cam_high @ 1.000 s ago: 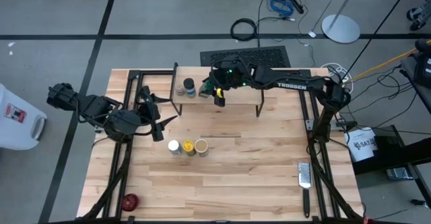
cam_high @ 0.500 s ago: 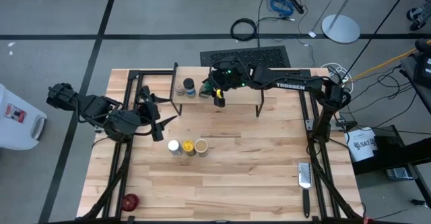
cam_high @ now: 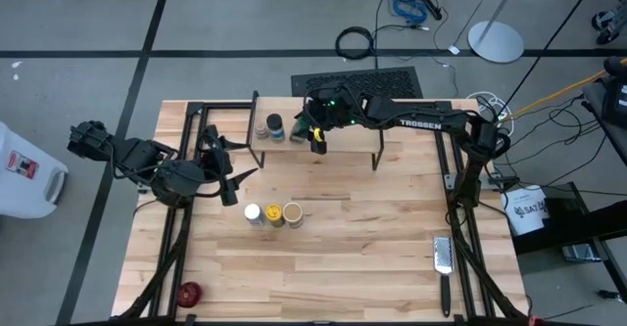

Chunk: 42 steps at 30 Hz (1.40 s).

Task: Shelf spices
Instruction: Put the green seasoning bottle on the shelf

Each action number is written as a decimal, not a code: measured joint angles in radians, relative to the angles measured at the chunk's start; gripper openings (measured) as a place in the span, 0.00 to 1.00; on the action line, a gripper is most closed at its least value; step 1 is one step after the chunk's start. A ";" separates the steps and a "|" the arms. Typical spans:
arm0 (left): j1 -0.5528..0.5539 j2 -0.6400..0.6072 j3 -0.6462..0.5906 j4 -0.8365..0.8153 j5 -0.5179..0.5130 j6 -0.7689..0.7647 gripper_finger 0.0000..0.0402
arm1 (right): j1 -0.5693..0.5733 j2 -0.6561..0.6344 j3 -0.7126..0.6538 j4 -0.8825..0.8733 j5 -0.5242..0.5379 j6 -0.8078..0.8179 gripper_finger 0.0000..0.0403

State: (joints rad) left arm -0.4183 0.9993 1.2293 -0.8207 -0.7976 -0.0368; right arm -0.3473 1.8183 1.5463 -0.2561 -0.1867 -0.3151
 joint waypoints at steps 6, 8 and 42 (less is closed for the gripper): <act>0.000 0.000 0.000 0.000 0.000 0.014 0.70 | 0.000 0.001 0.000 0.019 0.000 -0.017 0.59; 0.000 0.000 0.000 0.000 0.000 0.018 0.70 | 0.000 0.001 0.000 0.028 -0.001 -0.023 0.59; 0.000 0.000 0.000 -0.004 0.009 0.017 0.70 | 0.016 -0.122 -0.001 -0.229 0.061 0.117 0.59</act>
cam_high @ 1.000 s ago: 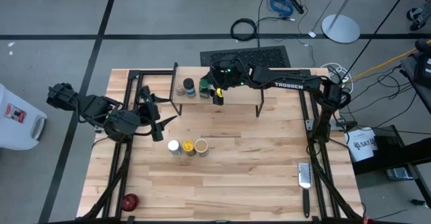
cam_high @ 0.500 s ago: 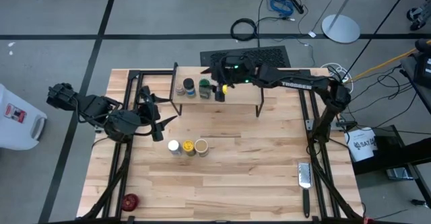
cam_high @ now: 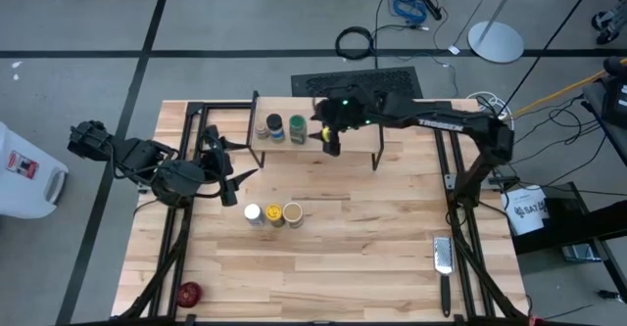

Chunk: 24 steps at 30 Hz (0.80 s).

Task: Shelf spices
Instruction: Put the green seasoning bottle on the shelf

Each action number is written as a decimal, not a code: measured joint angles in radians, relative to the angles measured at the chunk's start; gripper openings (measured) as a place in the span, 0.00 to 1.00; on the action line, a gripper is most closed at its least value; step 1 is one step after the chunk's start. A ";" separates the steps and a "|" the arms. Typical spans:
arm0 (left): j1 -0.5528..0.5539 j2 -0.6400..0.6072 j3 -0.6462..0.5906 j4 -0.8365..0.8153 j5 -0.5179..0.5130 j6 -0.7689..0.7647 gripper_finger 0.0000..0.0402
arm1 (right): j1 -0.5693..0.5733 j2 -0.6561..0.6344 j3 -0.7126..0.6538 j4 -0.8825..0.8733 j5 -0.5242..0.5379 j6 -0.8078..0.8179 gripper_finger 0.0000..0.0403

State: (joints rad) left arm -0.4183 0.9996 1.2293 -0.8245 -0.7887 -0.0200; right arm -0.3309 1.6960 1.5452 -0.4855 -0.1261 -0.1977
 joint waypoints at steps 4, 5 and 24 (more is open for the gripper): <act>0.000 0.000 0.000 0.001 0.000 0.000 0.70 | -0.002 0.081 -0.002 0.003 0.005 0.007 0.57; 0.000 0.000 0.000 0.001 0.000 -0.001 0.70 | -0.002 0.092 -0.002 0.005 0.005 0.007 0.55; 0.000 0.000 0.000 0.000 0.002 0.000 0.70 | -0.001 0.136 -0.001 0.100 0.047 -0.008 0.31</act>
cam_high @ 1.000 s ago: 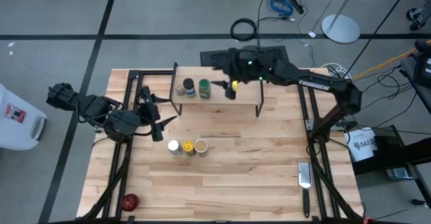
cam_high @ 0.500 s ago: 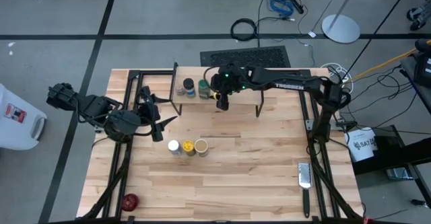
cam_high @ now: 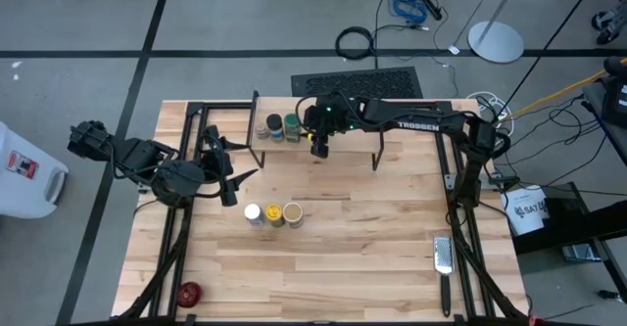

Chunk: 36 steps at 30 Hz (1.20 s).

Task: Shelf spices
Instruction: Put the green seasoning bottle on the shelf, then put the white seasoning bottle on the shelf

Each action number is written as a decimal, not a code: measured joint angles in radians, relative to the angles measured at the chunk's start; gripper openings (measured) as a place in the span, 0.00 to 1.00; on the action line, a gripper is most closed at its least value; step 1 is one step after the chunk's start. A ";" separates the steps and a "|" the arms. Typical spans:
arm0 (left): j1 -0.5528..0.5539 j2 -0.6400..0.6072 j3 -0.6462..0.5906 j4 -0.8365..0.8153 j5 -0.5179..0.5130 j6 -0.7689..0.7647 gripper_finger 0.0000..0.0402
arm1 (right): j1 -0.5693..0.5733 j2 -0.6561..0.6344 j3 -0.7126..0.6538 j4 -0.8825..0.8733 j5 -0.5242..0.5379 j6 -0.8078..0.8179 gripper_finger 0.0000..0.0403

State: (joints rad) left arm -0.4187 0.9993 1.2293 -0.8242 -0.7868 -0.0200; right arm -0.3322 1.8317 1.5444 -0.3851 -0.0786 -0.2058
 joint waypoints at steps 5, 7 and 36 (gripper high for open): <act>0.000 0.000 0.000 0.000 0.000 0.000 0.70 | 0.000 0.000 0.000 0.005 -0.005 0.000 0.30; 0.000 0.000 0.000 0.000 0.000 0.000 0.70 | 0.000 -0.002 0.000 -0.001 -0.005 0.004 0.30; -0.064 0.206 0.000 -0.310 0.503 -0.392 0.73 | 0.544 -0.146 0.001 -0.334 0.003 0.238 0.30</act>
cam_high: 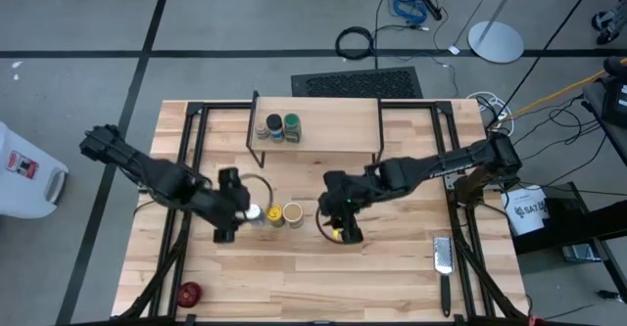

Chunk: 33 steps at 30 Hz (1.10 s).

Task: Shelf spices
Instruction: Put the white seasoning bottle on the shelf

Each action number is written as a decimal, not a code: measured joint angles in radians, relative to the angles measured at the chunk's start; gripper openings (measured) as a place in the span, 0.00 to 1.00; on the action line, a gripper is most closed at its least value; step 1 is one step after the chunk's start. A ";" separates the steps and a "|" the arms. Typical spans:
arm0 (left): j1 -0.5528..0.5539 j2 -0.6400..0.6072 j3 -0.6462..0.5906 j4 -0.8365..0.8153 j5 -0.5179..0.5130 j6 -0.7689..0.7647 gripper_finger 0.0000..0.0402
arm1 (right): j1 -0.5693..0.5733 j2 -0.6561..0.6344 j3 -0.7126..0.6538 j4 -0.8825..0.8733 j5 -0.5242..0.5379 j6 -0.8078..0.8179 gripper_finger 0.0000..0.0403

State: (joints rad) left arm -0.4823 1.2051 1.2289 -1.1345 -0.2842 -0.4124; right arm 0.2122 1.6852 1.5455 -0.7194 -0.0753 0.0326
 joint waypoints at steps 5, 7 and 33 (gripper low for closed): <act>-0.024 0.115 0.000 -0.019 -0.007 -0.001 0.81 | 0.058 0.000 0.000 0.000 0.005 0.073 0.30; -0.026 0.155 0.000 -0.025 -0.017 -0.005 0.83 | 0.087 0.000 0.000 0.000 0.023 0.088 0.30; 0.083 0.173 -0.245 0.164 0.017 0.107 0.86 | 0.211 0.000 0.000 -0.002 0.085 0.123 0.30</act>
State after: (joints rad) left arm -0.3992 1.3785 0.9839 -0.9701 -0.2671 -0.3057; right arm 0.4229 1.6852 1.5455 -0.7216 0.0094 0.1559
